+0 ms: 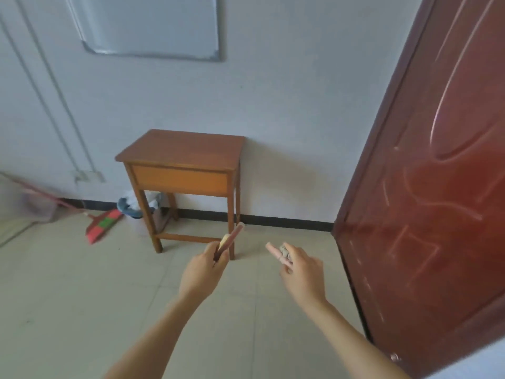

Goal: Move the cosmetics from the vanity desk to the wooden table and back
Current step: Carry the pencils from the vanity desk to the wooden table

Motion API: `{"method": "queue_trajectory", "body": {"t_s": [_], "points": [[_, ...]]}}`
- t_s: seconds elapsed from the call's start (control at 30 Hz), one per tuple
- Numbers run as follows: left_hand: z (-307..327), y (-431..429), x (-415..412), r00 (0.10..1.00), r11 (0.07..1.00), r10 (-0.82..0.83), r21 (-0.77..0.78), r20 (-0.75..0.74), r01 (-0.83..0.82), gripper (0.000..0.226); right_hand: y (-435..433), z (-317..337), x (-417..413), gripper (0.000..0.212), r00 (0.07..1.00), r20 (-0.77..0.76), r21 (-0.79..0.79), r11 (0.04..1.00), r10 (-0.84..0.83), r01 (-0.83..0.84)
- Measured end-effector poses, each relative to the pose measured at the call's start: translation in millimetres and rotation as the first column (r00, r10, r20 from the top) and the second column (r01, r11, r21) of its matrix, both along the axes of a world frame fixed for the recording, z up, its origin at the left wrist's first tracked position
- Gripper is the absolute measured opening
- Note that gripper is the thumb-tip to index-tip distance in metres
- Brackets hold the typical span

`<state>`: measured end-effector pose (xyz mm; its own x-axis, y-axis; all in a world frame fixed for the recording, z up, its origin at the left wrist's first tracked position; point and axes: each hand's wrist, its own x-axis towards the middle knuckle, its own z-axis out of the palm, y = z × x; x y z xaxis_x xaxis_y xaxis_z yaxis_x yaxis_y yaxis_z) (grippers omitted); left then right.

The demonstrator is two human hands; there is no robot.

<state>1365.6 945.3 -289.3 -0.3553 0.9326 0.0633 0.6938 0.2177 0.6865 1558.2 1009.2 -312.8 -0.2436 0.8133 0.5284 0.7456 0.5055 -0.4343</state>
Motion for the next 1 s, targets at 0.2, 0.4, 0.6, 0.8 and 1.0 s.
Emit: {"method": "queue_trajectory", "body": {"t_s": [0.2, 0.4, 0.6, 0.8, 1.0], "points": [[25.7, -39.8, -128.7, 0.982, 0.98, 0.189, 0.065, -0.022, -0.188, 0.017, 5.0, 21.2, -129.2, 0.047, 0.98, 0.044, 0.101, 0.975, 0.193, -0.196], [52.4, -69.4, -244.6, 0.96, 0.963, 0.259, 0.111, -0.106, -0.247, 0.018, 8.8, 53.8, -234.6, 0.038, 0.94, 0.141, 0.198, 0.922, 0.309, -0.333], [59.3, -85.1, -307.6, 0.932, 0.938, 0.338, 0.126, -0.129, -0.322, 0.02, 18.2, 73.9, -302.9, 0.042, 0.901, 0.261, 0.287, 0.863, 0.347, -0.415], [55.0, -72.3, -357.1, 0.92, 0.926, 0.374, 0.112, -0.121, -0.361, 0.016, 46.0, 79.1, -370.8, 0.045, 0.866, 0.298, 0.37, 0.788, 0.402, -0.493], [66.3, -42.7, -409.2, 0.913, 0.922, 0.382, 0.122, -0.144, -0.367, 0.016, 83.2, 79.0, -423.9, 0.047, 0.849, 0.273, 0.383, 0.758, 0.453, -0.528]]}}
